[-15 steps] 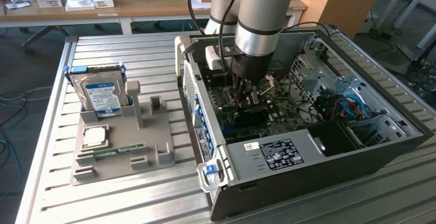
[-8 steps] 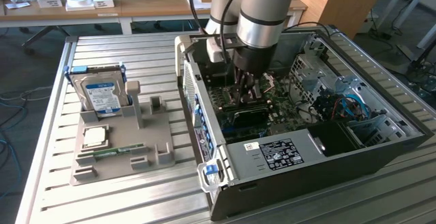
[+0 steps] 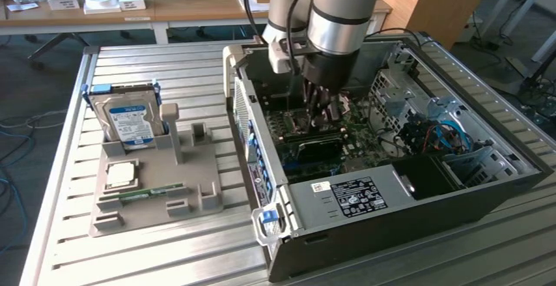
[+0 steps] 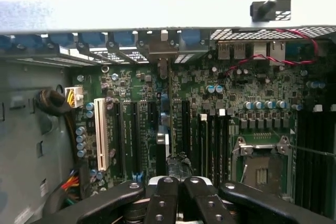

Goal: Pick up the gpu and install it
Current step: 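Press down on the gpu until it lock into place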

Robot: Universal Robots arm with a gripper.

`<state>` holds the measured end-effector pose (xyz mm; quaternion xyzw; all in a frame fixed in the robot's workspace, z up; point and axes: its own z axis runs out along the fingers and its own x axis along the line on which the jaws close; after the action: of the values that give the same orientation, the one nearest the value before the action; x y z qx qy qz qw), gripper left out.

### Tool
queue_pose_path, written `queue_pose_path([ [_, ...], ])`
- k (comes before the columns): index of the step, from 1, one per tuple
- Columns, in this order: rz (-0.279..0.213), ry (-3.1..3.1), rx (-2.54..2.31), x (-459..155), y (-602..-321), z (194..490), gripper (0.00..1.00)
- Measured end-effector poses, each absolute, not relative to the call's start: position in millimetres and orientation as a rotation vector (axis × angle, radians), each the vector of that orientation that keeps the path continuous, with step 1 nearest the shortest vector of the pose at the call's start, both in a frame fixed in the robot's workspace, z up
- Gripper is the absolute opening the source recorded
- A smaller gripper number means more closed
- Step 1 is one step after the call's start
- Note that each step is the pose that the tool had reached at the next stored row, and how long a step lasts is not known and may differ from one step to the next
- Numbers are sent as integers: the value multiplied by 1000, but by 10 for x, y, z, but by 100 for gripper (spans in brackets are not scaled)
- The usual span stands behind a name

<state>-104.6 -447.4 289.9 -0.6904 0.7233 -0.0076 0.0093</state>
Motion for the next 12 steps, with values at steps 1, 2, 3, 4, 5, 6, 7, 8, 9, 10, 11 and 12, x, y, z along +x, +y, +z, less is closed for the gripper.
queue_pose_path([
  [1,-24,2259,-2156,-1041,-4474,2919,11],
  [2,-24,2259,-2156,-1040,-4474,2941,11],
  [3,-24,2259,-2156,-1038,-4473,2963,11],
  [4,-24,2259,-2156,-1037,-4473,2985,11],
  [5,-24,2259,-2156,-1035,-4474,3007,11],
  [6,-24,2259,-2156,-1033,-4474,3031,11],
  [7,-24,2259,-2156,-1032,-4473,3053,11],
  [8,-24,2259,-2156,-1031,-4473,3070,11],
  [9,-24,2259,-2156,-1029,-4473,3082,11],
  [10,-24,2259,-2156,-1029,-4473,3093,11],
  [11,-24,2259,-2156,-1028,-4473,3102,11],
  [12,-24,2259,-2156,-1027,-4473,3111,11],
])
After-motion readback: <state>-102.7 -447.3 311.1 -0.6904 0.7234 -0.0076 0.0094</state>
